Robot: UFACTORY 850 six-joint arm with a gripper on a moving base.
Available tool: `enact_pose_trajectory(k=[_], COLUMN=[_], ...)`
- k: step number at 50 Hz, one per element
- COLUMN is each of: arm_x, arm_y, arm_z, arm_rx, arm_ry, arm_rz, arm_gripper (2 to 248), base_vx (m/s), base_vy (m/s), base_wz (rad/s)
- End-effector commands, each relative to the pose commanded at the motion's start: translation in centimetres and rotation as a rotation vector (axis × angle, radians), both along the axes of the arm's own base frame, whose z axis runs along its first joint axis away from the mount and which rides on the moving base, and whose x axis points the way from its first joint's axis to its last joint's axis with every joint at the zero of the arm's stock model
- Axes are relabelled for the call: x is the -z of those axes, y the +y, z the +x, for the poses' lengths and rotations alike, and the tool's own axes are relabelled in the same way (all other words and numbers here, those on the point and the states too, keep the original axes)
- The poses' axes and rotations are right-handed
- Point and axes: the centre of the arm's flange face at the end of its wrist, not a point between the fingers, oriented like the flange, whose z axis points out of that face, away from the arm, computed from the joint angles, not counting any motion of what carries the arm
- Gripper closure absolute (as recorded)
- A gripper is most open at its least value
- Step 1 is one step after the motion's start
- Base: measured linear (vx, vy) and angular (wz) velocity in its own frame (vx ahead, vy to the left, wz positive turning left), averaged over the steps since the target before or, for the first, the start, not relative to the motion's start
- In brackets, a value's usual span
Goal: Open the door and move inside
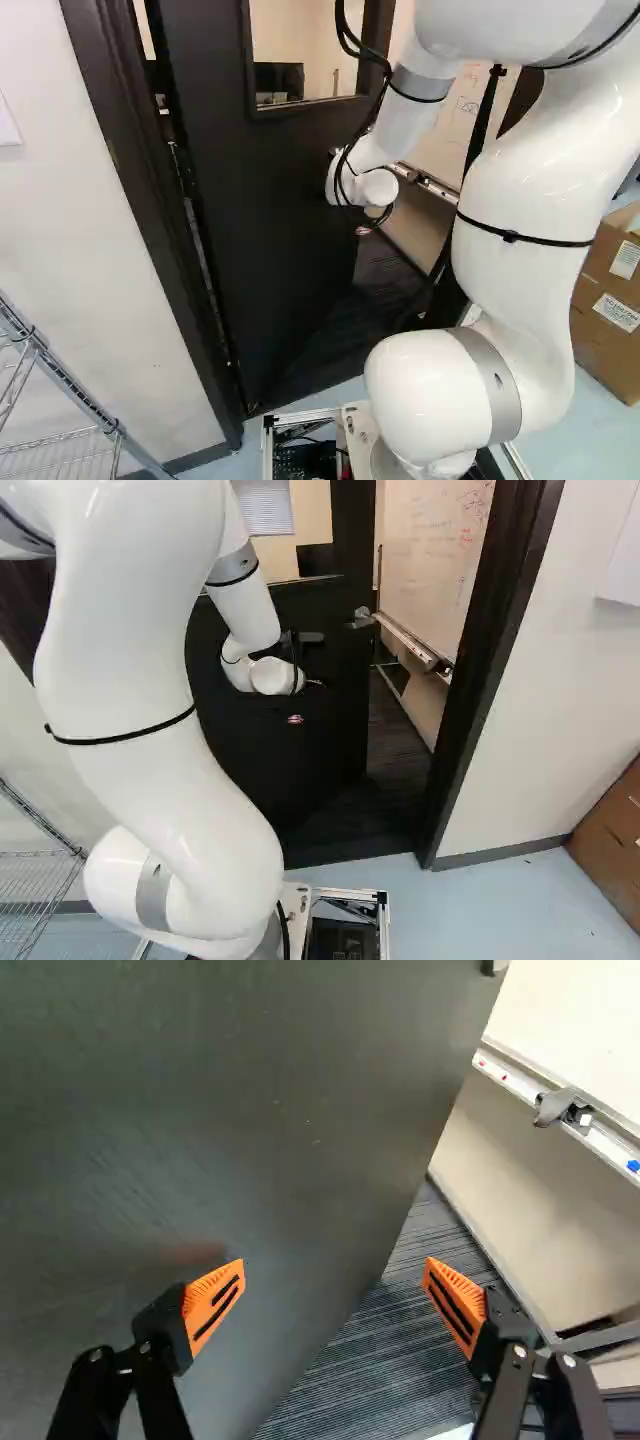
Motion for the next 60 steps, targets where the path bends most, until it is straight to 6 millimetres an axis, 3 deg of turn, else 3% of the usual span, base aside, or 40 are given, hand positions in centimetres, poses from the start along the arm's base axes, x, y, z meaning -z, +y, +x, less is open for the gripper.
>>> enact_pose_trajectory(k=[60], arm_x=[0.7], arm_y=[7.2], arm_z=[8.6], arm_rx=[-0.080], arm_ry=[-0.039], arm_rz=[0.030], arm_gripper=[3], base_vx=[-0.003], base_vy=[-0.002], base_wz=[-0.001])
